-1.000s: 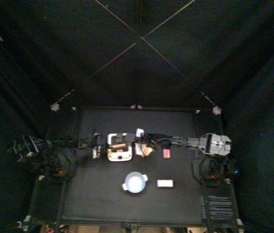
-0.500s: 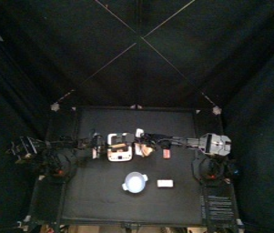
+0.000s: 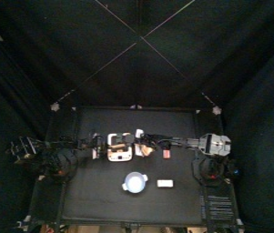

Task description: Cut sushi roll

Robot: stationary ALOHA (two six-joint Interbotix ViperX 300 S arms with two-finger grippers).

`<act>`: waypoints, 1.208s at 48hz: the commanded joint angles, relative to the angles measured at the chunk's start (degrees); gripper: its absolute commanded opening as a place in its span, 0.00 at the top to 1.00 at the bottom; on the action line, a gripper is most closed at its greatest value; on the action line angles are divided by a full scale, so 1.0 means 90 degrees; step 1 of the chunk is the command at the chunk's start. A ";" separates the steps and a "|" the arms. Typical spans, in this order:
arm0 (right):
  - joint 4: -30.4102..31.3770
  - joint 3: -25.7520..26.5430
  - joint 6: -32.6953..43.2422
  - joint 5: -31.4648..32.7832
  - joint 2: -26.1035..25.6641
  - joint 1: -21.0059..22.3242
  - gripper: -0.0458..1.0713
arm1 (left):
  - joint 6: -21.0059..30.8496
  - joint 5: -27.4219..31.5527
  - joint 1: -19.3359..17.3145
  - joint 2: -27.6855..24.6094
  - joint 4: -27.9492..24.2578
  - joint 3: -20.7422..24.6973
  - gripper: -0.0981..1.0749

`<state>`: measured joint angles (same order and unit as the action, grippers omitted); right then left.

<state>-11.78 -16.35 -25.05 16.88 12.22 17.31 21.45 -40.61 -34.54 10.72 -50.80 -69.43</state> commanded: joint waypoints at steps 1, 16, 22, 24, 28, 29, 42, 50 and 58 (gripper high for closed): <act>-0.0029 0.0088 0.0049 -0.0146 -0.0049 -0.0029 0.53 | -0.0010 0.0020 0.0264 -0.0195 -0.0029 0.0088 0.80; -0.0059 0.0098 0.0068 -0.0156 -0.0020 -0.0039 0.53 | -0.0020 0.0029 0.0283 -0.0234 -0.0010 0.0117 0.80; -0.0068 0.0088 0.0068 -0.0156 -0.0010 -0.0029 0.53 | -0.0020 0.0020 0.0283 -0.0225 0.0000 0.0156 0.80; -0.0068 0.0078 0.0059 -0.0127 0.0010 -0.0029 0.53 | -0.0010 0.0020 0.0283 -0.0254 0.0020 0.0156 0.80; -0.0098 0.0059 0.0059 -0.0127 0.0098 -0.0029 0.53 | -0.0020 0.0020 0.0303 -0.0332 0.0068 0.0166 0.80; -0.0107 0.0068 0.0068 -0.0117 0.0117 -0.0029 0.53 | -0.0020 0.0020 0.0303 -0.0352 0.0088 0.0166 0.80; -0.0176 0.0107 0.0068 -0.0127 0.0264 0.0000 0.53 | -0.0020 0.0029 0.0313 -0.0527 0.0098 0.0225 0.80; -0.0176 0.0107 0.0068 -0.0049 0.0234 -0.0010 0.53 | -0.0010 0.0029 0.0342 -0.0430 0.0088 0.0215 0.80; -0.0186 0.0127 0.0088 -0.0029 0.0000 -0.0020 0.53 | -0.0010 0.0020 0.0449 -0.0215 0.0098 0.0215 0.80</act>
<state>-13.18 -16.52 -24.70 16.96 14.85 16.52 21.53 -39.90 -32.26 7.21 -49.83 -68.82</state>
